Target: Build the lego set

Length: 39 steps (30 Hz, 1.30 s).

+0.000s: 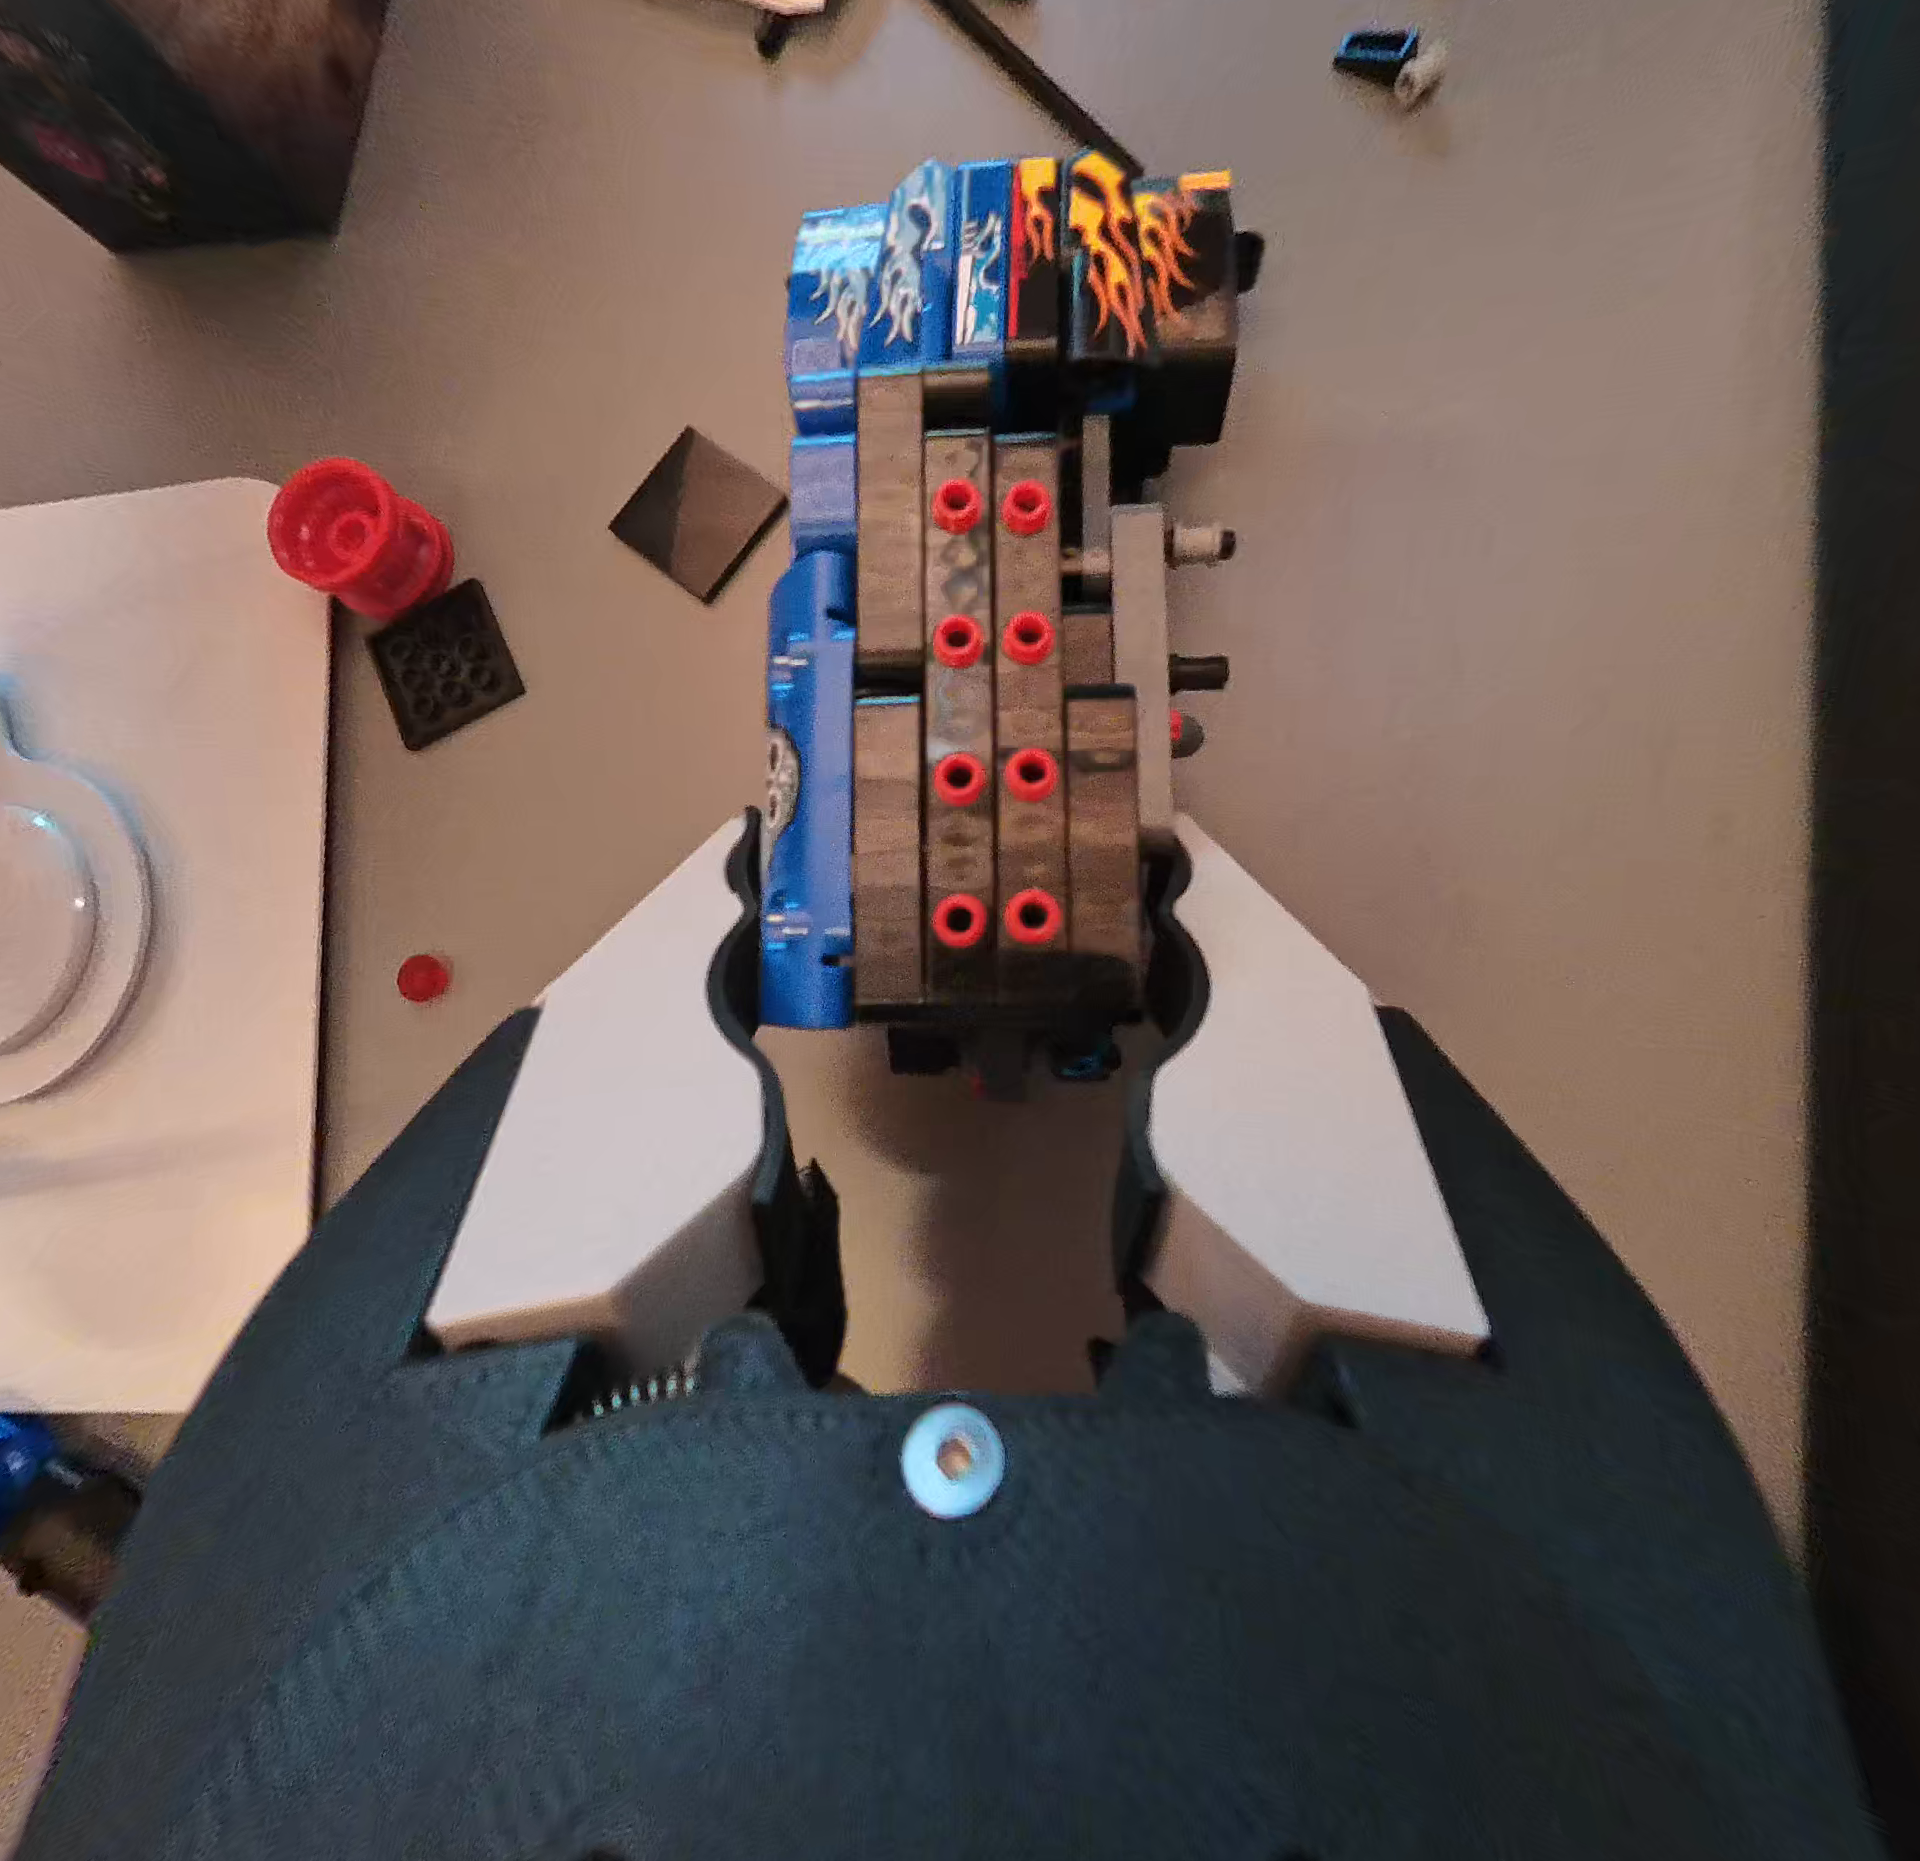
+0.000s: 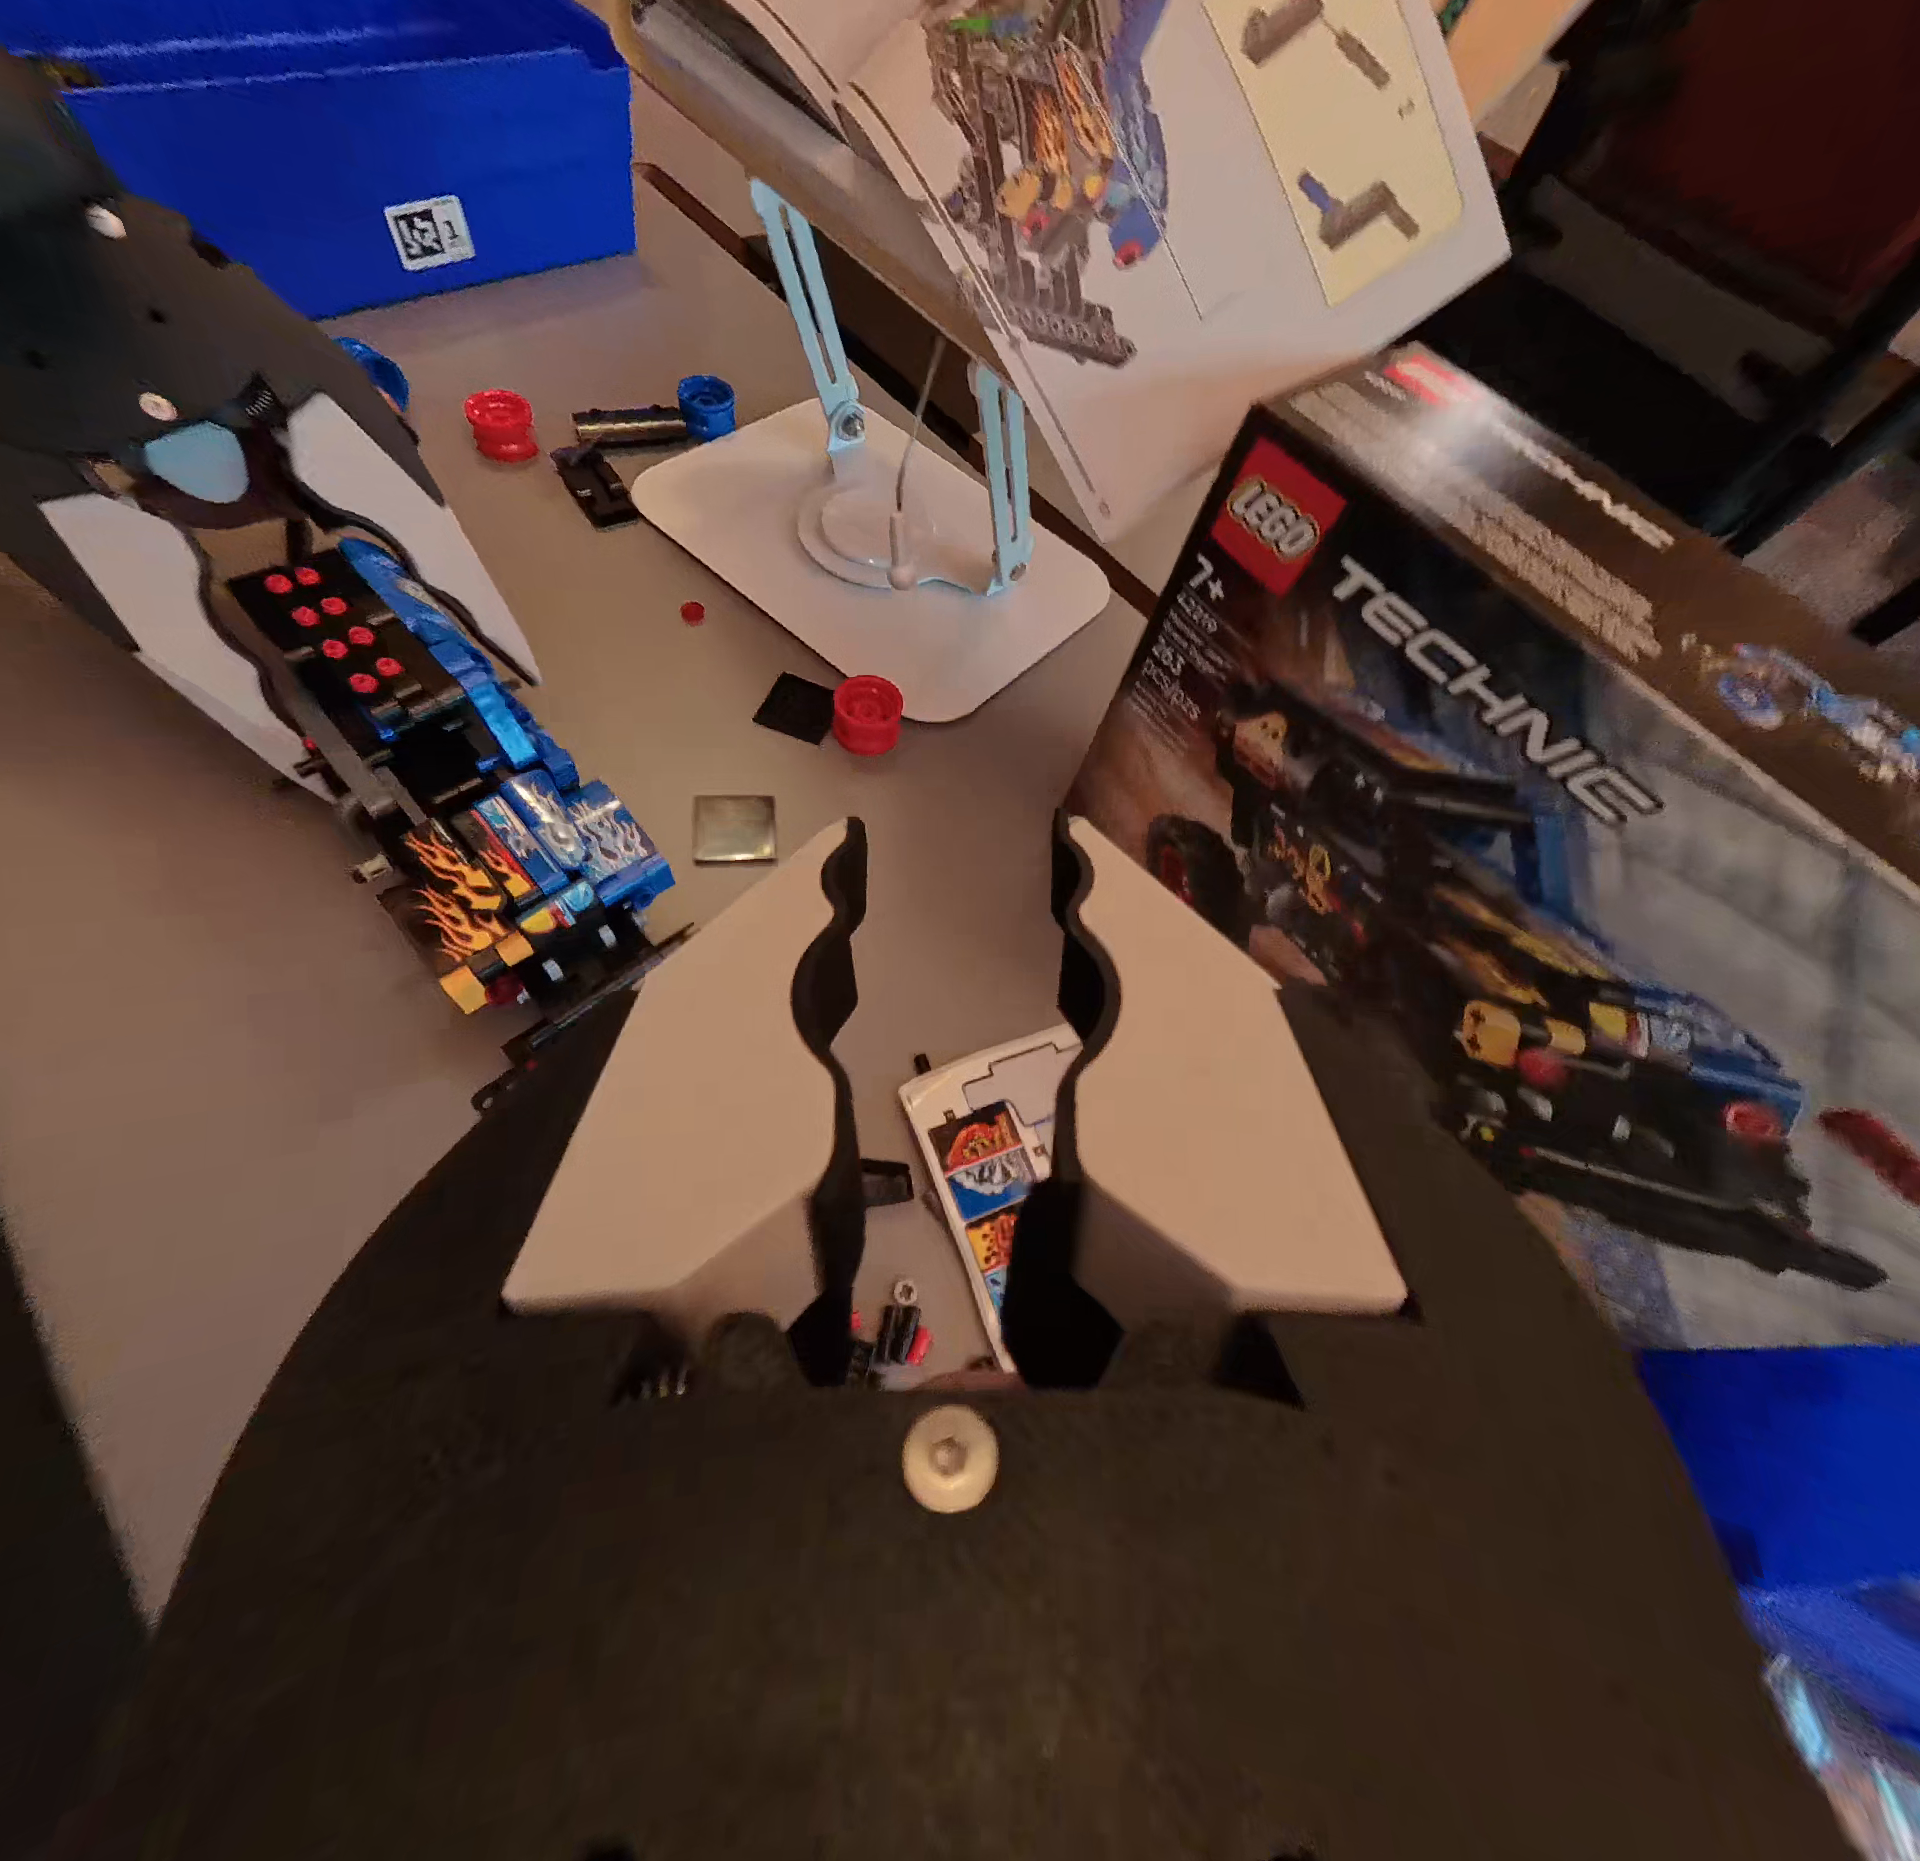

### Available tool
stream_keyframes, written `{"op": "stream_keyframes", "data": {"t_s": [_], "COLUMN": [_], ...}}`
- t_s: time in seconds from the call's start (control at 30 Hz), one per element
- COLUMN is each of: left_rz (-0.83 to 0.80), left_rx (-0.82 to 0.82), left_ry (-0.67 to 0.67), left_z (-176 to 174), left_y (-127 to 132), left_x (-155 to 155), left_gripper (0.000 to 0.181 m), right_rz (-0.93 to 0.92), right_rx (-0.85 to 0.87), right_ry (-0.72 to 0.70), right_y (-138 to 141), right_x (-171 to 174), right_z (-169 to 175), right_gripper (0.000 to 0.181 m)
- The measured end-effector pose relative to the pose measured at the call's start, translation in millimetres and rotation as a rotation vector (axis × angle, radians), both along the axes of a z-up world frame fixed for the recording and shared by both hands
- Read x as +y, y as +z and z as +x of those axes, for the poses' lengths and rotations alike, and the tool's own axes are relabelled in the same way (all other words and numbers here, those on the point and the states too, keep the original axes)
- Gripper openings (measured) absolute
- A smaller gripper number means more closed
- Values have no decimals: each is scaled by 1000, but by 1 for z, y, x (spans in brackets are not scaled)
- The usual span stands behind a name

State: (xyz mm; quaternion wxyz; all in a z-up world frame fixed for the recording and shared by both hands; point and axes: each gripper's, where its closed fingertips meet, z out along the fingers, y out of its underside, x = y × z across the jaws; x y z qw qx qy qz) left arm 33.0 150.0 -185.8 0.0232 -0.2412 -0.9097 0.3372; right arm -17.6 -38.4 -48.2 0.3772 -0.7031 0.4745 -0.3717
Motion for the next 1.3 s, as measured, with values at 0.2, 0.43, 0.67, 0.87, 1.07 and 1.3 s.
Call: {"op": "stream_keyframes", "data": {"t_s": [0.2, 0.43, 0.67, 0.87, 1.07, 1.3], "left_rz": [-78, -95, -165, -246, -219, -156], "left_rx": [-52, -107, -151, -166, -140, -47], "left_ry": [40, 100, 224, 375, 404, 364], "left_z": [1, 6, 25, 48, 44, 34], "left_y": [9, 17, 50, 94, 84, 45], "left_x": [11, 41, 93, 154, 170, 137], "left_gripper": [61, 60, 59, 59, 59, 59], "right_rz": [35, -9, 21, 33, 27, -72], "right_rx": [20, 176, 185, 172, 228, 371], "right_ry": [-47, -9, -59, -76, 85, 345], "right_y": [-18, -59, -67, -65, -75, -121], "right_x": [-22, -20, -35, -41, 17, 125], "right_z": [-7, -23, -34, -37, -17, 25], "right_gripper": [34, 40, 40, 46, 46, 37]}}
